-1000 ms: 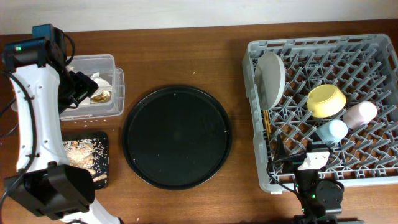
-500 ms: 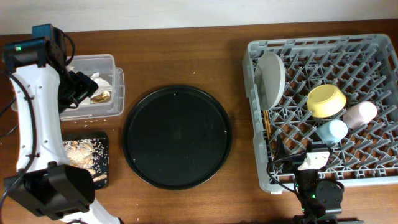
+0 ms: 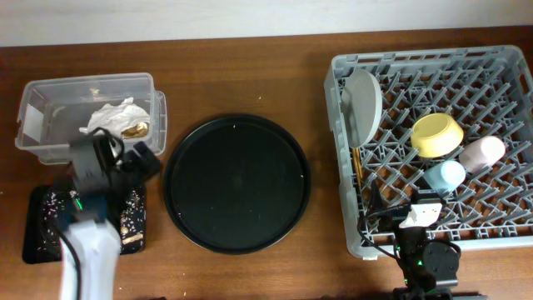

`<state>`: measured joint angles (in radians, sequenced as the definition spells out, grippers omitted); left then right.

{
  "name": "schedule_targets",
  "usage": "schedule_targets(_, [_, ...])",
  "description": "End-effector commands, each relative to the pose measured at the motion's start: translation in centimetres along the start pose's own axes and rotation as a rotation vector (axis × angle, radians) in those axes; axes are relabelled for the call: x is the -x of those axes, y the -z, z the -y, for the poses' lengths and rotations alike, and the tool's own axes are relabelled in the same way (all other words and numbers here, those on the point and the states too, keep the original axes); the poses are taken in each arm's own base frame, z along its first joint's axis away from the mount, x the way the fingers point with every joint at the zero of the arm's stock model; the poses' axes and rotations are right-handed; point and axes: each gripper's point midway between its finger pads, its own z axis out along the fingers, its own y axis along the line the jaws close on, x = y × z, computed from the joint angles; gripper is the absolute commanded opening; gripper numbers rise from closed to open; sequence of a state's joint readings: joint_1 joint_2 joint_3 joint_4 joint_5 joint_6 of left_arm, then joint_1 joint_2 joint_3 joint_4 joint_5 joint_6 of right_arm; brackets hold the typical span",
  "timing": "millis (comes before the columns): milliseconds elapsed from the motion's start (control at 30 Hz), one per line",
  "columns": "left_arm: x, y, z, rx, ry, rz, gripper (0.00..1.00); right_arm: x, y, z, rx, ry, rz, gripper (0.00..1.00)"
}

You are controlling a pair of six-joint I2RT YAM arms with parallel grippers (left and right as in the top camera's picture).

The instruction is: Sort waste into correct bins and load items into the dishwasher rack

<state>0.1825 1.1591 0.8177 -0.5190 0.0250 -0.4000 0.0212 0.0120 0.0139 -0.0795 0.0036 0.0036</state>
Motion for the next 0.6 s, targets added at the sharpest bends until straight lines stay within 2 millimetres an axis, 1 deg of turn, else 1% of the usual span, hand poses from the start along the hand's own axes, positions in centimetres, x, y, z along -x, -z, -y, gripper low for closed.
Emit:
schedule_targets(0, [-5.7,-0.4,0.0,-0.176,-0.090,0.102,0.99,-0.3,0.0,0.2,-0.011,-0.009,-0.002,0.99])
schedule_targets(33, [-6.5,-0.6,-0.4,-0.200,-0.096,0.165,0.99,-0.3,0.0,0.2,-0.011,-0.009,-0.002,0.99])
schedule_targets(67, [-6.7,-0.2,-0.1,-0.246,-0.106,0.241,0.99,-0.3,0.0,0.2,-0.011,-0.009,-0.002,0.99])
schedule_targets(133, [-7.2,0.6,-0.2,-0.286,-0.121,0.331,0.99,-0.3,0.0,0.2,-0.011,-0.009,-0.002,0.99])
schedule_targets(200, [-7.3,1.0,-0.2,-0.308,-0.127,0.391,0.99,-0.3,0.0,0.2,-0.011,-0.009,-0.002,0.99])
schedule_targets(300, [-8.2,0.9,-0.6,-0.330,-0.134,0.447,0.99,-0.3,0.0,0.2,-0.011,-0.009,-0.002,0.99])
schedule_targets(367, [-7.8,1.7,-0.2,-0.344,-0.164,0.482,0.99,-0.3,0.0,0.2,-0.011,-0.009,-0.002,0.99])
schedule_targets(467, [-8.3,2.5,-0.4,-0.344,-0.186,0.497,0.99,-0.3,0.0,0.2,-0.011,-0.009,-0.002,0.99])
schedule_targets(567, [-7.3,4.7,0.7,-0.401,-0.206,0.593,0.99,-0.3,0.0,0.2,-0.011,-0.009,-0.002,0.99])
